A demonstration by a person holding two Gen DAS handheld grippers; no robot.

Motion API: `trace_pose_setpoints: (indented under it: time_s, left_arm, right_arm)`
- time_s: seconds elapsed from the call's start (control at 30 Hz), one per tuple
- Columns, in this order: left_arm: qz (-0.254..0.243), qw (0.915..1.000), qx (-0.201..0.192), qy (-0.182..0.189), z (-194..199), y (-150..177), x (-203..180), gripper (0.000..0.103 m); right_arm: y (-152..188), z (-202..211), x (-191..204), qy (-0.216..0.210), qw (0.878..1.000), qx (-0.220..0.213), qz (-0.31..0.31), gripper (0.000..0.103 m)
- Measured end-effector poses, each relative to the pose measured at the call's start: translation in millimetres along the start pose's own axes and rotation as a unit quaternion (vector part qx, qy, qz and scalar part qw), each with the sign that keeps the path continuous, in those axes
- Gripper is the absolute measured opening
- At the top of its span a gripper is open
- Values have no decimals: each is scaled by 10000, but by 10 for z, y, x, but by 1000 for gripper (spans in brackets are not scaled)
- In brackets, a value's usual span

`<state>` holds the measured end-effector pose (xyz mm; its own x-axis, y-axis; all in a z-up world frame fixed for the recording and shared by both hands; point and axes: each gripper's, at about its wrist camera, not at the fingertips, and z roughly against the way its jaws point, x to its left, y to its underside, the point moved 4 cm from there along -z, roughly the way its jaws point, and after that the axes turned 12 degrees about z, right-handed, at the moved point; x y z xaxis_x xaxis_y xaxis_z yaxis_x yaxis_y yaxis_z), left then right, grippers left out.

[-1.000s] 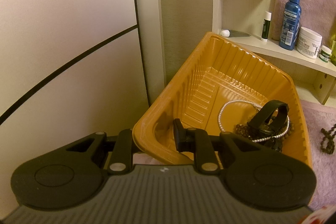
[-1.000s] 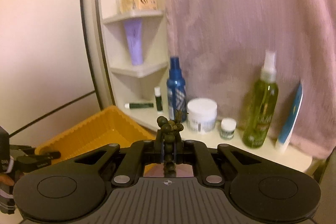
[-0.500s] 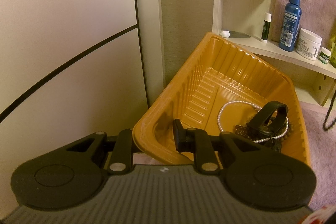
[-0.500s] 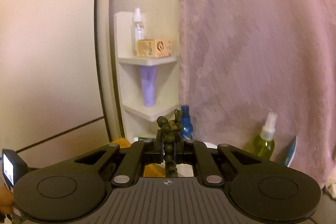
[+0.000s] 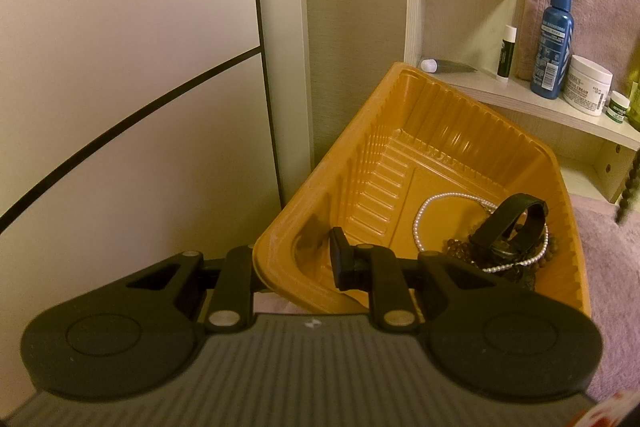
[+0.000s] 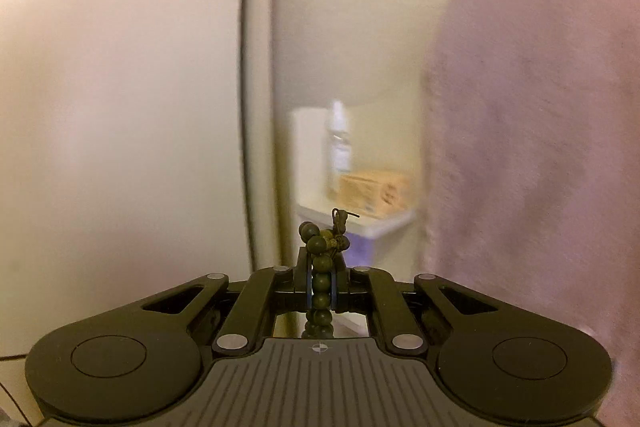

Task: Organize jewelry
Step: 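Carry the dark bead necklace over the tray and lower it in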

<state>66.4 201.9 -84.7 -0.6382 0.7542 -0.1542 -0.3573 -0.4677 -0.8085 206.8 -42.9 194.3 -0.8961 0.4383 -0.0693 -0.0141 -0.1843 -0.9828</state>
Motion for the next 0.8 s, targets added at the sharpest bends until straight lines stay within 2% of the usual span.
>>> trace_pose_setpoints:
  time_s: [0.23,0.4,0.8]
  left_arm:
    - [-6,10000,1,4,0,0,2,18]
    - [-5,10000,-10,36,15,-11,-4,18]
    - [7,10000,-18,59,32,-6,9,18]
  right_arm:
    - [-70,-339,221,-397,9991,-78,-94,8]
    - [22,-584,322,-545,9982,25,-233,8]
    - [919,-1141,411,-769,9863,1258,-741,8]
